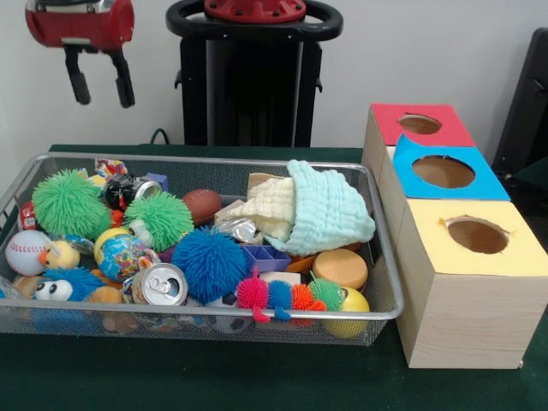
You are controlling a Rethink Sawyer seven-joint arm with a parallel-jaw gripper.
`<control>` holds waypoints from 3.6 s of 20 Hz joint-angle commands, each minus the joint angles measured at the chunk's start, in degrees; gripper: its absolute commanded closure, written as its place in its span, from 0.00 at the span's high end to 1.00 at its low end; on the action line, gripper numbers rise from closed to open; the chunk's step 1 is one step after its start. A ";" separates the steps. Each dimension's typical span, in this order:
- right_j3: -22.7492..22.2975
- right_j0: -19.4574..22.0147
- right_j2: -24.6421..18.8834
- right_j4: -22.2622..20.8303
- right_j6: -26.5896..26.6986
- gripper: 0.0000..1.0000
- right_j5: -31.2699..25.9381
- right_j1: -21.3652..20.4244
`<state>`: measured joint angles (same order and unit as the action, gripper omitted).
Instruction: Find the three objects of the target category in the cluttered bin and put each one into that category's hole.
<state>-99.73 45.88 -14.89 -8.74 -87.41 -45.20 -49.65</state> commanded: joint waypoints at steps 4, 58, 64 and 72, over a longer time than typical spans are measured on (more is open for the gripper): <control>5.94 2.28 -9.43 -5.90 10.54 1.00 3.57 11.03; 67.81 2.61 -27.07 -35.98 21.83 1.00 -41.83 39.50; 44.82 4.97 -21.84 -27.45 11.19 1.00 -31.17 28.03; 34.39 4.23 -20.12 -24.09 8.78 1.00 -24.49 23.07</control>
<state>-47.68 52.08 -38.21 -34.94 -74.45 -75.13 -20.56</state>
